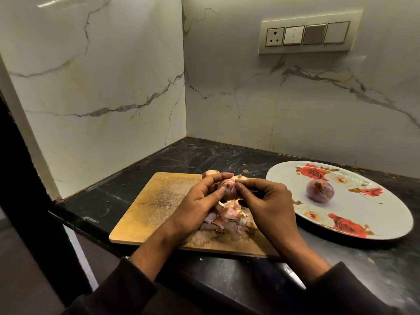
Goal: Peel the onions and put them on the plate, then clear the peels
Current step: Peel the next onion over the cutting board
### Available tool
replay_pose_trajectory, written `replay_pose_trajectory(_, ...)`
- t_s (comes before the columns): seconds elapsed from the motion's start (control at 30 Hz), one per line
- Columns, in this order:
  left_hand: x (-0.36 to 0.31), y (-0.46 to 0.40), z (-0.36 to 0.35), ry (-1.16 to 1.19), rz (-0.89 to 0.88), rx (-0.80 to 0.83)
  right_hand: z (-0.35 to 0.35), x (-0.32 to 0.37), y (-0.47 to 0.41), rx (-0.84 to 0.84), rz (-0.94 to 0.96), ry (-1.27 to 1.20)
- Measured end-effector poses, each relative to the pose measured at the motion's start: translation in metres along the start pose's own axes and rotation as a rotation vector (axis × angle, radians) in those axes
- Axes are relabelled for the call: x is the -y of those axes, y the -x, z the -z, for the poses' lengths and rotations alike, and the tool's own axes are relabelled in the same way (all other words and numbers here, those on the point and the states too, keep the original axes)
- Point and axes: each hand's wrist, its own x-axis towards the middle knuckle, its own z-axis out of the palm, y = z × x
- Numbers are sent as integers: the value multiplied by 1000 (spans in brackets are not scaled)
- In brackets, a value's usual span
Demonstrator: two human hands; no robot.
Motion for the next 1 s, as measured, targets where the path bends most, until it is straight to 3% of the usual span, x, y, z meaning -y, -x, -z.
replay_pose_trajectory(0.67,-6,3,-7,-215,-98,38,-7,11,6,-115,59,265)
replay_pose_trajectory(0.87,-3,2,-4,-129,-50,13,-3,7,2,-147,-31,168)
replay_pose_trajectory(1.0,-3,1,-3,64,1,-31,-3,0,-1,-101,-144,210)
